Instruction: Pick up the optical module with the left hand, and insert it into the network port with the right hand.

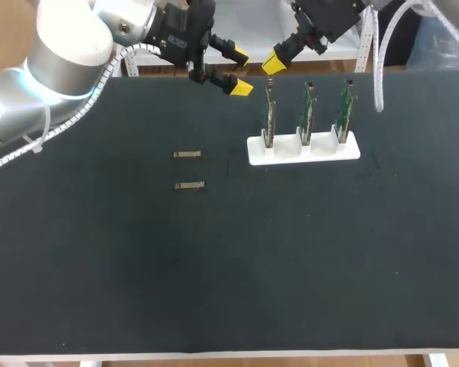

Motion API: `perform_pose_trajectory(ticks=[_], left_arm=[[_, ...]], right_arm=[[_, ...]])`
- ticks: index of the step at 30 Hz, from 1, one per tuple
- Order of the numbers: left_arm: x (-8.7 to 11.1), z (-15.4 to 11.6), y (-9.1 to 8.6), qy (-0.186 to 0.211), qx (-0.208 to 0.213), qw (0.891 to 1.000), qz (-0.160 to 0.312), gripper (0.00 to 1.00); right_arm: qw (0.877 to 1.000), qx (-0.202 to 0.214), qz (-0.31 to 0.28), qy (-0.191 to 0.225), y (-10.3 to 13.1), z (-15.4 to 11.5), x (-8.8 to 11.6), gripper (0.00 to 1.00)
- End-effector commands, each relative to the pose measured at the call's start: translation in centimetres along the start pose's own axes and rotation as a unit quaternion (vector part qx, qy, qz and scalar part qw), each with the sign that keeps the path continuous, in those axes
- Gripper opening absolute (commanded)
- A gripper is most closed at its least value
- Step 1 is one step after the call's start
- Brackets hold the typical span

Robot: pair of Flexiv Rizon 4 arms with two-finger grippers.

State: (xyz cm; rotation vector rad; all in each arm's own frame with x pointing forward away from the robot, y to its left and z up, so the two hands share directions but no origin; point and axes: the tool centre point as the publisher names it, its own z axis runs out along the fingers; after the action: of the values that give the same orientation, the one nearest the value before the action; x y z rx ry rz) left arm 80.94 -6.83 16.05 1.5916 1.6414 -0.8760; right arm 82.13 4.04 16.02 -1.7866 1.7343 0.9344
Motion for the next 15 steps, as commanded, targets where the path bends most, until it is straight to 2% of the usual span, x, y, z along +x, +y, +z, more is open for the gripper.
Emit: perform_pose_trajectory(ticks=[1,15], left_arm=[[-0.1,0.1,0.2,0.002,0.002,1.0,0.0,1.0],[-0.1,0.1,0.2,0.002,0.002,1.0,0.0,1.0]], right_arm=[[0.979,-0.203,0.002,0.0,-0.7,0.0,0.1,0.0],[0.978,-0.21,0.014,0.005,-0.3,0.6,1.1,0.0]])
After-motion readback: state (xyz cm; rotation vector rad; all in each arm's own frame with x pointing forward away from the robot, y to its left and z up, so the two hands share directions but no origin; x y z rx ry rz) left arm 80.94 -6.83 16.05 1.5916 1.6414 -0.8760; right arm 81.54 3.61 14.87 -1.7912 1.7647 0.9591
